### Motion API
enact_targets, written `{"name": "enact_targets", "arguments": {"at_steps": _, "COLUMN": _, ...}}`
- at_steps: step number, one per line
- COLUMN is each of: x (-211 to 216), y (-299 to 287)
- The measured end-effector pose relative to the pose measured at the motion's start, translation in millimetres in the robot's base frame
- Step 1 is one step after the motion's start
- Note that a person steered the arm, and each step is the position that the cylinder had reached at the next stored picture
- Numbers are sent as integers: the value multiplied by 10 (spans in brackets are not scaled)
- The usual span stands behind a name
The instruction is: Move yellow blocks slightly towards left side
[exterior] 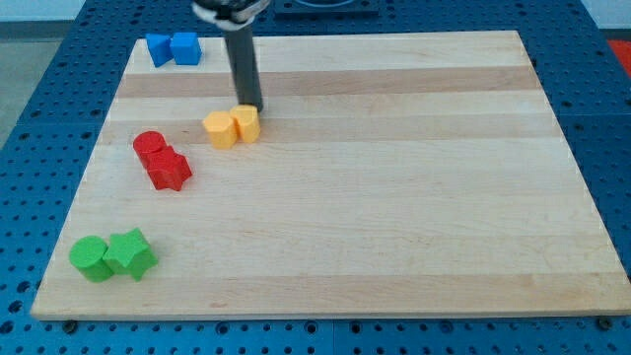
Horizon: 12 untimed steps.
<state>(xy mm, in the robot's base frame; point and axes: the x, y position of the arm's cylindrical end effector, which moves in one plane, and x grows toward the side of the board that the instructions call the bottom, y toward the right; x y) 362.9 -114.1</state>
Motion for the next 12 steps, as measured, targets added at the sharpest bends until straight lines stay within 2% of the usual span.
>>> {"name": "enact_targets", "arguments": {"at_steps": 1, "x": 157, "y": -97}}
{"name": "enact_targets", "arguments": {"at_steps": 2, "x": -111, "y": -62}}
{"name": "enact_targets", "arguments": {"at_steps": 3, "x": -62, "y": 227}}
{"name": "enact_targets", "arguments": {"at_steps": 4, "x": 242, "y": 469}}
{"name": "enact_targets", "arguments": {"at_steps": 7, "x": 419, "y": 263}}
{"name": "enact_targets", "arguments": {"at_steps": 8, "x": 425, "y": 475}}
{"name": "enact_targets", "arguments": {"at_steps": 9, "x": 691, "y": 606}}
{"name": "enact_targets", "arguments": {"at_steps": 10, "x": 880, "y": 548}}
{"name": "enact_targets", "arguments": {"at_steps": 12, "x": 568, "y": -114}}
